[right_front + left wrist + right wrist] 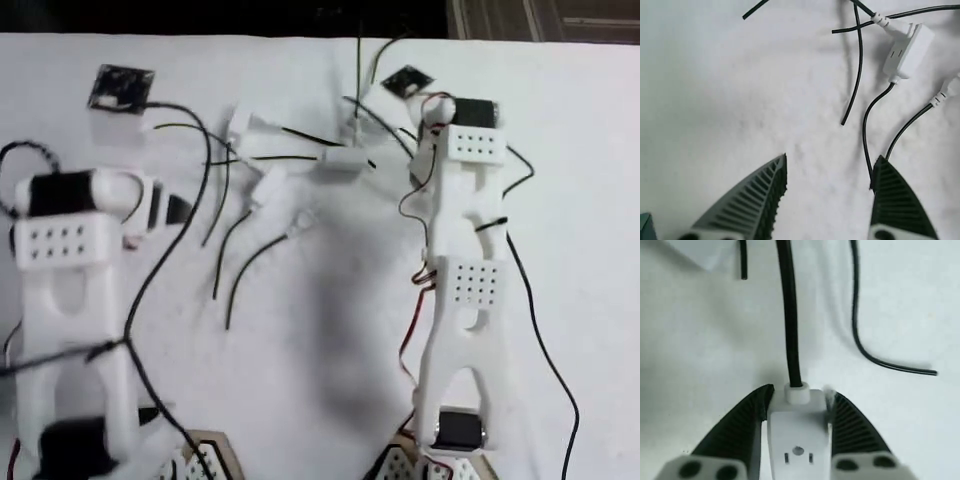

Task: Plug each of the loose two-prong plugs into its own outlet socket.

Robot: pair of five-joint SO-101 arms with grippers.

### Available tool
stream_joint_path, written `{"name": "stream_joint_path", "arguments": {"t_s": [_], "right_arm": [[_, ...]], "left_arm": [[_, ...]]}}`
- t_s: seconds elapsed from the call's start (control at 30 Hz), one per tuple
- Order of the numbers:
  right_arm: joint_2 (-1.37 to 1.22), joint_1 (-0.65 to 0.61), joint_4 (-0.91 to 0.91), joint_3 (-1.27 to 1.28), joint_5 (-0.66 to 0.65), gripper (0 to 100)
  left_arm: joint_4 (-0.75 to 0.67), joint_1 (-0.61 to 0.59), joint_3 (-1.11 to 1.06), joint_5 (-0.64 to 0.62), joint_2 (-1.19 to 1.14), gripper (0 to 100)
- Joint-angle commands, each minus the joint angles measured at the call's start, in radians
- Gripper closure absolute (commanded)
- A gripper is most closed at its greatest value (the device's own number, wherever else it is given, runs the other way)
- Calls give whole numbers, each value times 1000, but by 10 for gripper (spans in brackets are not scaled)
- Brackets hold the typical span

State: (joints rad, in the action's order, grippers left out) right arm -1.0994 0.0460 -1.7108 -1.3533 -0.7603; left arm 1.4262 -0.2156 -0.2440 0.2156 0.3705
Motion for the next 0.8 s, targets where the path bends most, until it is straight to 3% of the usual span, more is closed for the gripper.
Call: {"name": "stream_joint_path", "arguments": {"t_s": [0.0,0.33,0.77], "right_arm": [[30,38,-12,-81,5,982],[275,25,-15,-6,109,982],[1044,-180,-8,919,112,981]], "left_arm": [[-29,-47,-106,8,177,726],[-38,-117,-359,9,363,727],[-123,-137,-770,61,829,728]]}}
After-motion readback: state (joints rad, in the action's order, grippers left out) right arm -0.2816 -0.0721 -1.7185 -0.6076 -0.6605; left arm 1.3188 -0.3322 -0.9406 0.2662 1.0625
